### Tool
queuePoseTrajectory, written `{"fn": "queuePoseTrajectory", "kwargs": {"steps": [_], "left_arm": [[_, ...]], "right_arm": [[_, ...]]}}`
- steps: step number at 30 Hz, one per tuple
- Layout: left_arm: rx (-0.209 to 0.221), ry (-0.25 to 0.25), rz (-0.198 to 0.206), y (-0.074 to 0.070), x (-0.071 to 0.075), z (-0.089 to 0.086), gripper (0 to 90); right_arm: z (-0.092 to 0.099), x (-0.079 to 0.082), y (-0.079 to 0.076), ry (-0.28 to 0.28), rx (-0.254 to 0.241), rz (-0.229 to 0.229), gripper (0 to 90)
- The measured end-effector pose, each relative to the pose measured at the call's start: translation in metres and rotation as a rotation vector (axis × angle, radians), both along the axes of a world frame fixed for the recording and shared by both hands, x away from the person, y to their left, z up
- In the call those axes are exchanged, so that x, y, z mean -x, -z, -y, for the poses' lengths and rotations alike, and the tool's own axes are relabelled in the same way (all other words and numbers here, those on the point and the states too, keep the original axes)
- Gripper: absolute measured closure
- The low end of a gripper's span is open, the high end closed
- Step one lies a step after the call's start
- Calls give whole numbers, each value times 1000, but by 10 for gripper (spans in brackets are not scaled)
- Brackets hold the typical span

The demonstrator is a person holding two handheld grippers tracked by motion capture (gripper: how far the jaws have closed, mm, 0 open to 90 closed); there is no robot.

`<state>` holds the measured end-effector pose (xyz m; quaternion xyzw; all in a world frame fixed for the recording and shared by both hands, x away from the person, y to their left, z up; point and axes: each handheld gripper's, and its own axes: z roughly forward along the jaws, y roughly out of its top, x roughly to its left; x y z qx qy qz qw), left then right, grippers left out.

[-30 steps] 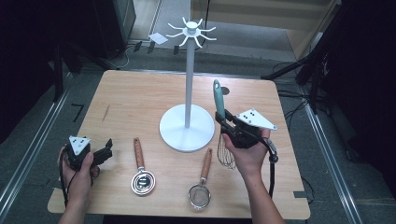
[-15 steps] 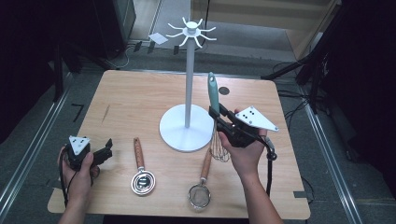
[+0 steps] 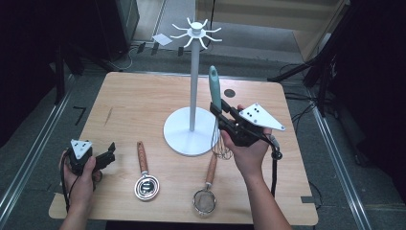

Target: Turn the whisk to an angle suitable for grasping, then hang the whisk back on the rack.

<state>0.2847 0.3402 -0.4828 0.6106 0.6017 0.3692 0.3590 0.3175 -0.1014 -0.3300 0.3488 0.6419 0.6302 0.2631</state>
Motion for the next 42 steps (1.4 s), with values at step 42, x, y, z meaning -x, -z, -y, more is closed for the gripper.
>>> {"fn": "queuePoseTrajectory", "kwargs": {"steps": [42], "left_arm": [[-3,1,1,0,-2,-1,111]], "right_arm": [[-9,2,-34,-40,-63,92,712]]}}
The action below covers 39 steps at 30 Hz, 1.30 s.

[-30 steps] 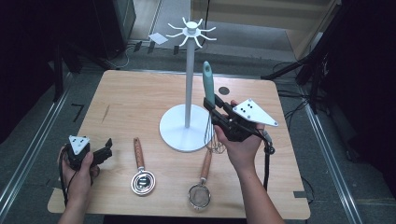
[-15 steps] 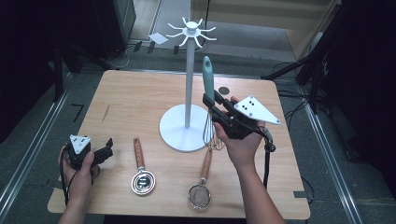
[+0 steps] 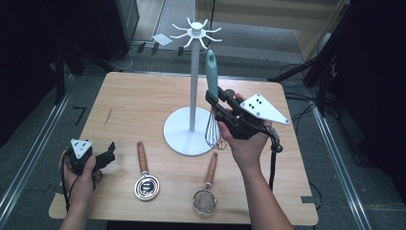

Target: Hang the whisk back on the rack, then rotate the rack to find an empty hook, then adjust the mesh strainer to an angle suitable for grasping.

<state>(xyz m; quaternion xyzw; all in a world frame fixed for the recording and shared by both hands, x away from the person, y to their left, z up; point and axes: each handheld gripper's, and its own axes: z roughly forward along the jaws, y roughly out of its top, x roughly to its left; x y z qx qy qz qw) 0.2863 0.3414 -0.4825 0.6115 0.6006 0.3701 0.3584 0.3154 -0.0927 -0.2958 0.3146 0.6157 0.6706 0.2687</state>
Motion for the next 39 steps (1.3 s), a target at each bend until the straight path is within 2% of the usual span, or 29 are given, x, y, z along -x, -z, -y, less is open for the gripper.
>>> {"fn": "queuePoseTrajectory", "kwargs": {"steps": [6,15,30,35,39], "left_arm": [[-5,-2,5,0,0,1,111],[-2,-10,3,0,3,-2,111],[-2,-11,2,0,4,-3,111],[-2,-13,3,0,4,-3,111],[-1,-9,1,0,4,-3,111]], "right_arm": [[-2,-1,-5,-10,-7,13,712],[-4,-6,-9,-27,-24,10,711],[-9,-19,-10,-62,-31,-38,712],[-8,-21,-11,-84,-52,-64,707],[-7,-22,-11,-81,-36,-64,696]]}}
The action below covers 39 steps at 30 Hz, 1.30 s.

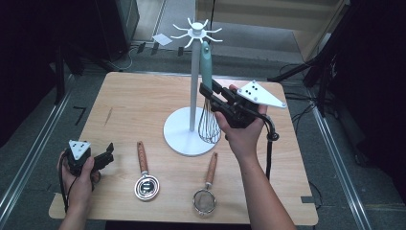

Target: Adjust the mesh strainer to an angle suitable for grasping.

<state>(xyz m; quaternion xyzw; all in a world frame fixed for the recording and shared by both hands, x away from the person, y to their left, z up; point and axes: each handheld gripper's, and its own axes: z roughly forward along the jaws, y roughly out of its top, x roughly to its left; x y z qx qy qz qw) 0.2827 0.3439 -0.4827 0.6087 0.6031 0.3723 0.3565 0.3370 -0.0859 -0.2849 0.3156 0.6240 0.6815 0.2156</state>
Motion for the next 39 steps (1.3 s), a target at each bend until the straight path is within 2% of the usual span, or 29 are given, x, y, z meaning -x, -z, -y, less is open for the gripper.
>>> {"fn": "queuePoseTrajectory", "kwargs": {"steps": [7,13,17,22,30,39], "left_arm": [[-1,-1,-2,0,0,0,111],[1,-2,-3,0,0,0,111],[0,0,-3,0,0,0,111],[0,0,0,0,0,0,111],[0,-3,7,0,1,0,111],[2,-1,2,0,0,0,111]], "right_arm": [[5,-4,-3,-22,-17,-19,653],[8,-3,-6,-32,-26,-17,643],[12,-6,-9,-3,-29,-13,724],[17,-14,-16,29,-20,-5,900],[24,-31,-36,77,-30,40,900],[20,-49,-52,96,-24,68,900]]}}
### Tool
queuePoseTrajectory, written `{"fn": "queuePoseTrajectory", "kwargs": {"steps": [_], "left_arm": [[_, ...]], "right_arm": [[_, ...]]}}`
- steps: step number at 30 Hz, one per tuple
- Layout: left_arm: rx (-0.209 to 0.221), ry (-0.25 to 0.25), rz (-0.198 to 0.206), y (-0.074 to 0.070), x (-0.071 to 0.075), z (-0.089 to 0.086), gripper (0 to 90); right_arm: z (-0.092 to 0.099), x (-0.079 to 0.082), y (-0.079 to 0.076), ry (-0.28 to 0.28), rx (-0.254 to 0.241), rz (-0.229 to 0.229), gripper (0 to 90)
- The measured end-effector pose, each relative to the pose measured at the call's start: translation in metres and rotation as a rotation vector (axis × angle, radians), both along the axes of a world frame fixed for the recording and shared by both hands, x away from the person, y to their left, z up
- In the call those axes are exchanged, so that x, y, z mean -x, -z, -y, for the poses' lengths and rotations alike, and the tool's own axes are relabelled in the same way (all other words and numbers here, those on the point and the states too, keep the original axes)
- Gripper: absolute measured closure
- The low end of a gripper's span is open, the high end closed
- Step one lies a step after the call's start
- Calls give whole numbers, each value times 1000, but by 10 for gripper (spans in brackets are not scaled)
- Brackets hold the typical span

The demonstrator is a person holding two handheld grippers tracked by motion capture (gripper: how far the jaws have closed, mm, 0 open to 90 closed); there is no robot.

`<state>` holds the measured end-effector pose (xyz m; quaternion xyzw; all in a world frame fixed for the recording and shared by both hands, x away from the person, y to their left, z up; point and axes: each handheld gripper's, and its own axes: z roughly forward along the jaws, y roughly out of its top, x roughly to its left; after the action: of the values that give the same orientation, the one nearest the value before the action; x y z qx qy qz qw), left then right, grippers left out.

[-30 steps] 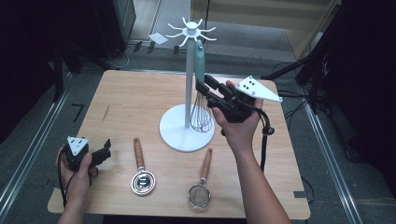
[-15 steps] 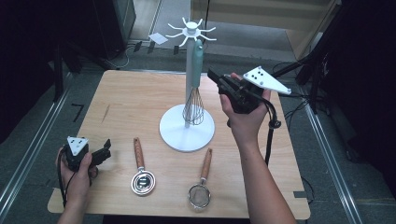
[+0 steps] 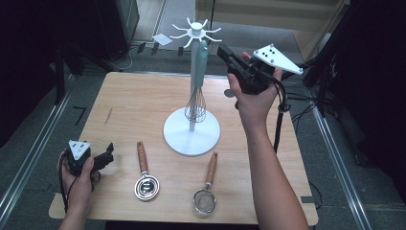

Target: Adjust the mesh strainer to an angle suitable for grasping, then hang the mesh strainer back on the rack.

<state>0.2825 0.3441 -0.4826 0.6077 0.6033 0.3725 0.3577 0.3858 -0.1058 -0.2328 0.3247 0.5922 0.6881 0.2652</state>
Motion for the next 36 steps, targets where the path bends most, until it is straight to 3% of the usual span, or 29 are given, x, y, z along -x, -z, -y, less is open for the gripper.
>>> {"fn": "queuePoseTrajectory", "kwargs": {"steps": [15,36], "left_arm": [[-4,3,1,0,0,0,111],[-4,6,0,0,0,1,111]], "right_arm": [[-5,-7,-13,11,-21,36,900],[-15,4,-14,-39,14,66,900]]}}
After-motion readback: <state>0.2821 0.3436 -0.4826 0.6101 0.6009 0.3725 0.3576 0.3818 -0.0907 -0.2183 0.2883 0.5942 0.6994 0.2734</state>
